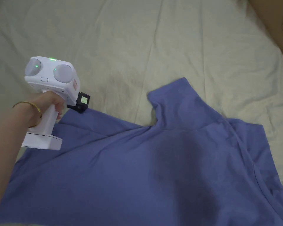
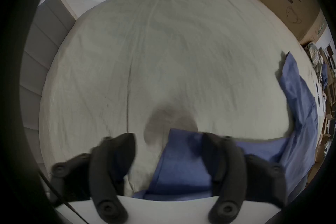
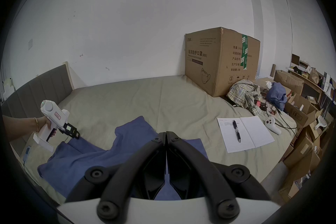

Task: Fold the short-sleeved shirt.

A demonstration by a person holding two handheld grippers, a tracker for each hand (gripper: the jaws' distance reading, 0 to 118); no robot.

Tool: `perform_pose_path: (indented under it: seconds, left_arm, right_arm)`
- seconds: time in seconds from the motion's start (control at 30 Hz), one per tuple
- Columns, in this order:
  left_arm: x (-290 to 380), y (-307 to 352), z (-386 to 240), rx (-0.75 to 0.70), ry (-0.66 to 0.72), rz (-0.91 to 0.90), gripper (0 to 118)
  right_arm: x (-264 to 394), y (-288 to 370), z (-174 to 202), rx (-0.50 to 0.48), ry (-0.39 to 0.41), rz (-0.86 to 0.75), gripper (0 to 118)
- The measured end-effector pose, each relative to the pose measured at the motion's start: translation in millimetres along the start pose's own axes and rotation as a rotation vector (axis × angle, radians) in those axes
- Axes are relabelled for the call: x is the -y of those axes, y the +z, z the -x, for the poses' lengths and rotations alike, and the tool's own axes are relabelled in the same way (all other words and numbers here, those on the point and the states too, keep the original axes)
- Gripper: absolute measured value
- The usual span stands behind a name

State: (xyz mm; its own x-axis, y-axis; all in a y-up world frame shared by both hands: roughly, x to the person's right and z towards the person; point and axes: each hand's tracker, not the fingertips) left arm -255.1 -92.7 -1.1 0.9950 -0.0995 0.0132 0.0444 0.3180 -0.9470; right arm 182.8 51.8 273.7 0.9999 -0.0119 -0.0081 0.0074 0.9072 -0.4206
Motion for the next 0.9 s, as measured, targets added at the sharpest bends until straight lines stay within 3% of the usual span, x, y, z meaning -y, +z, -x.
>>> perform_pose_path:
  seconds: [0.07,0.2,0.37,0.6,0.63,0.67,0.7,0.73,0.77,0.83,0.9]
  left_arm:
    - [-3,-4,3,0.068,0.024,0.007,27]
    - [-1,-10,-5,0.074,0.002,0.003,1]
    - [4,12,-9,0.05,-0.013,-0.06,0]
    - [25,74,-3,0.107,0.065,-0.224,0]
    - [27,79,-3,0.11,0.064,-0.231,0]
    - [24,79,-1,0.11,0.061,-0.238,0]
    - [25,81,0,0.11,0.059,-0.242,0]
    - [25,82,0,0.108,0.059,-0.243,0]
    - [25,83,1,0.106,0.06,-0.241,0]
    - [26,81,0,0.104,0.066,-0.24,0]
    - [25,78,1,0.096,0.077,-0.232,0]
  right_arm:
    - [1,-1,0,0.002,-0.001,0.008,0]
    - [4,1,1,0.003,0.005,0.019,0]
    - [0,8,-2,-0.004,-0.01,0.022,0]
    - [-22,-12,-25,-0.003,-0.087,0.072,1]
    - [-25,-20,-29,-0.011,-0.075,0.122,7]
    - [-30,-31,-35,-0.008,-0.067,0.184,25]
    - [-34,-44,-44,0.027,-0.175,0.306,65]
    - [-40,-51,-61,0.015,-0.151,0.341,95]
    - [-42,-66,-68,0.008,-0.151,0.393,113]
    - [-45,-95,-76,-0.005,-0.151,0.48,117]
    - [-43,-134,-93,0.067,-0.079,0.559,117]
